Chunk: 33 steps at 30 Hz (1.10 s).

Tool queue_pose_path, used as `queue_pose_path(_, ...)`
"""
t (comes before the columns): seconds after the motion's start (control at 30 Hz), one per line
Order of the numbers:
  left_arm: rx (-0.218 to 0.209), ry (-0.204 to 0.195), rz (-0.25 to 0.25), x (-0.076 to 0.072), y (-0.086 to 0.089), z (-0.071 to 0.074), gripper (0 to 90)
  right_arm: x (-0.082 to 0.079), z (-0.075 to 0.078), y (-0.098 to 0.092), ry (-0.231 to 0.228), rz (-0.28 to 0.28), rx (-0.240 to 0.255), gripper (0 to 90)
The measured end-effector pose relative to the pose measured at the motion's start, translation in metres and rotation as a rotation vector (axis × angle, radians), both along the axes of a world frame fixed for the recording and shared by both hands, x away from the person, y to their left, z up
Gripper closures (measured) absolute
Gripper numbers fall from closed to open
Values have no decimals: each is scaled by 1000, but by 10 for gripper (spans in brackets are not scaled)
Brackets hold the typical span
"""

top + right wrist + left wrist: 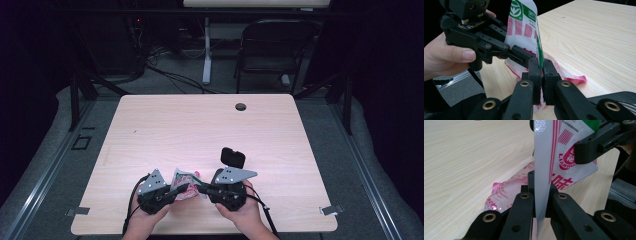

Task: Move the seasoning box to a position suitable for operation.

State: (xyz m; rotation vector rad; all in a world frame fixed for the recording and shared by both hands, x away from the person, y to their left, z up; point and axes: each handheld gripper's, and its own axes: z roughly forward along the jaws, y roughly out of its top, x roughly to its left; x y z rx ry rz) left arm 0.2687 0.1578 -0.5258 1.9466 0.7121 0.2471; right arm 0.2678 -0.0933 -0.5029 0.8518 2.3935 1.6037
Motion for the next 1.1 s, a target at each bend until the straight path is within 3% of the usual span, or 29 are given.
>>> queue_pose_path(0.33,-2,5,-1,0,0,0,900,2,-1,3,8,-8,-10,809)
queue_pose_path(0.67,-5,4,5,0,0,0,895,4,0,5,9,4,-18,890)
queue_pose_path(1.1,-14,-6,19,0,3,0,830,4,0,5,-1,11,-14,900)
